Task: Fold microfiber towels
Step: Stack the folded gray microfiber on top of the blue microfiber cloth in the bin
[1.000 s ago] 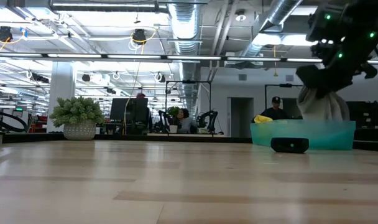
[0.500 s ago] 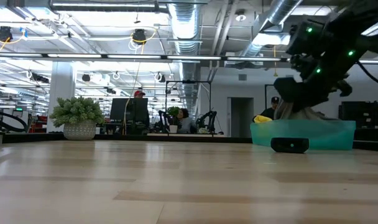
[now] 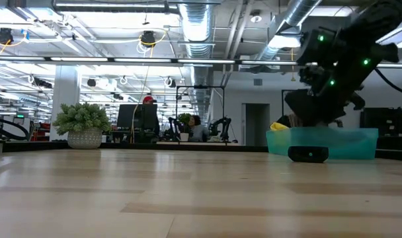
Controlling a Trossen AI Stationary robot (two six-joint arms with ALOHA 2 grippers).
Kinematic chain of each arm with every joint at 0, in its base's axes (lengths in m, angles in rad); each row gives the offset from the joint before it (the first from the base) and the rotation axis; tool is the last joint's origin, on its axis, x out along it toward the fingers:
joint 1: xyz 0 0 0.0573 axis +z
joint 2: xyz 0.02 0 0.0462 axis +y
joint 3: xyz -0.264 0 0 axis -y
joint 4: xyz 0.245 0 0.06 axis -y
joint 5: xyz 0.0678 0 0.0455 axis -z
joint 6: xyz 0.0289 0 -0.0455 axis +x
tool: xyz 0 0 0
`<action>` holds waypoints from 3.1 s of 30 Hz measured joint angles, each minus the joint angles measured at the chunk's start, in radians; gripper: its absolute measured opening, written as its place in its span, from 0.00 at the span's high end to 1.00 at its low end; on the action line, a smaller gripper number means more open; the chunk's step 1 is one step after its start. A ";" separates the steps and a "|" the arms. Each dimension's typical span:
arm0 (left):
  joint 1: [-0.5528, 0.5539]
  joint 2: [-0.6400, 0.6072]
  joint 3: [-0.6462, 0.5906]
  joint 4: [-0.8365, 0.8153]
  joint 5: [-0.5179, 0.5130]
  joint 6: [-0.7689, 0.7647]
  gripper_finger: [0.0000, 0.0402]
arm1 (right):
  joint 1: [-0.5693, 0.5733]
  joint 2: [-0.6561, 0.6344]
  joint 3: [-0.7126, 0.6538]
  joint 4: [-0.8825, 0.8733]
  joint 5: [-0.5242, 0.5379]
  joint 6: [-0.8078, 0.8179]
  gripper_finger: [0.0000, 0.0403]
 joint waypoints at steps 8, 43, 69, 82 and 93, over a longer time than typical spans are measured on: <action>0.000 0.000 0.000 -0.001 -0.008 0.006 0.53 | 0.026 -0.176 0.043 -0.012 -0.025 -0.130 0.42; -0.007 0.000 0.000 -0.016 -0.029 -0.031 0.53 | -0.140 -0.326 0.027 -0.470 -0.260 0.247 0.39; -0.007 0.000 0.000 -0.016 -0.015 -0.031 0.53 | -0.329 -0.150 -0.056 -0.185 -0.462 0.037 0.71; -0.007 0.000 0.000 -0.016 -0.015 -0.031 0.53 | -0.309 -0.273 -0.010 -0.349 -0.424 0.063 0.93; -0.007 0.000 0.000 -0.016 -0.015 -0.028 0.53 | -0.297 -0.288 -0.002 -0.604 -0.329 0.211 0.90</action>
